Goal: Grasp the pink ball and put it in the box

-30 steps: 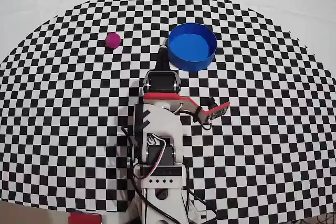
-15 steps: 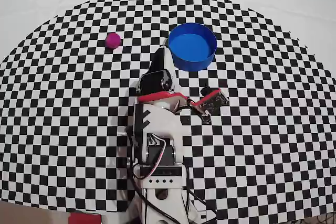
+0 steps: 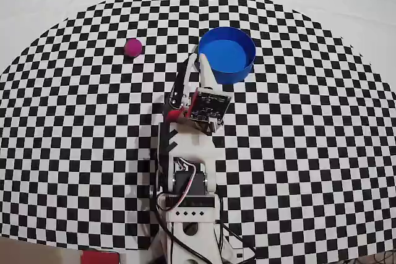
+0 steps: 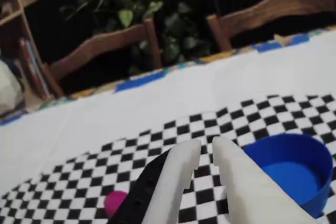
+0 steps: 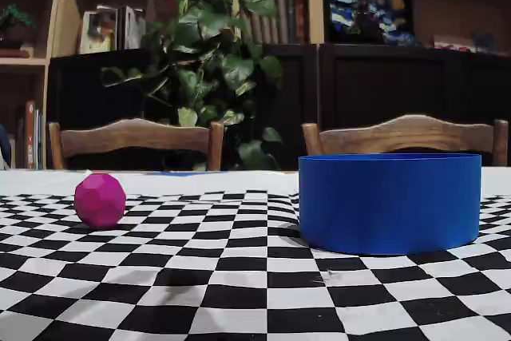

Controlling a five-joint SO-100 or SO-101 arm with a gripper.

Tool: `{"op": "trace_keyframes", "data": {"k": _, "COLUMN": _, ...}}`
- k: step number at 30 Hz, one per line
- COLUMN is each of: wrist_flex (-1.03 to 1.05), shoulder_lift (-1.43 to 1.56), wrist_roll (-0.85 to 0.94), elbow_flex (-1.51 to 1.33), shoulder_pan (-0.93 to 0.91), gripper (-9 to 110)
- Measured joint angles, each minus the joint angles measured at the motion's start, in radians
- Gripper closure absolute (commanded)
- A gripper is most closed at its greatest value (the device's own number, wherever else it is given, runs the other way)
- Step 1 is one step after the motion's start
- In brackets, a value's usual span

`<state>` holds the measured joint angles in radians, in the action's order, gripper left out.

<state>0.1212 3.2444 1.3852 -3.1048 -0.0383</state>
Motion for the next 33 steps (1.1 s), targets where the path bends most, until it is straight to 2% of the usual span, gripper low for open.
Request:
{"op": "trace_keyframes", "data": {"k": 5, "wrist_flex": 0.011, "shoulder_lift": 0.0, "wrist_roll": 0.13, "elbow_flex": 0.0, "shoulder_pan": 0.0, "gripper": 101}}
{"op": "trace_keyframes", "data": {"k": 15, "wrist_flex": 0.032, "shoulder_lift": 0.0, "wrist_roll": 0.146, "elbow_flex": 0.0, "shoulder_pan": 0.0, "gripper": 101}}
{"op": "trace_keyframes", "data": {"k": 18, "wrist_flex": 0.034, "shoulder_lift": 0.0, "wrist_roll": 0.146, "elbow_flex": 0.0, "shoulder_pan": 0.0, "gripper": 80}}
{"op": "trace_keyframes", "data": {"k": 23, "wrist_flex": 0.034, "shoulder_lift": 0.0, "wrist_roll": 0.146, "elbow_flex": 0.0, "shoulder_pan": 0.0, "gripper": 72}}
{"op": "trace_keyframes", "data": {"k": 33, "wrist_flex": 0.015, "shoulder_lift": -0.003, "wrist_roll": 0.146, "elbow_flex": 0.0, "shoulder_pan": 0.0, "gripper": 68}}
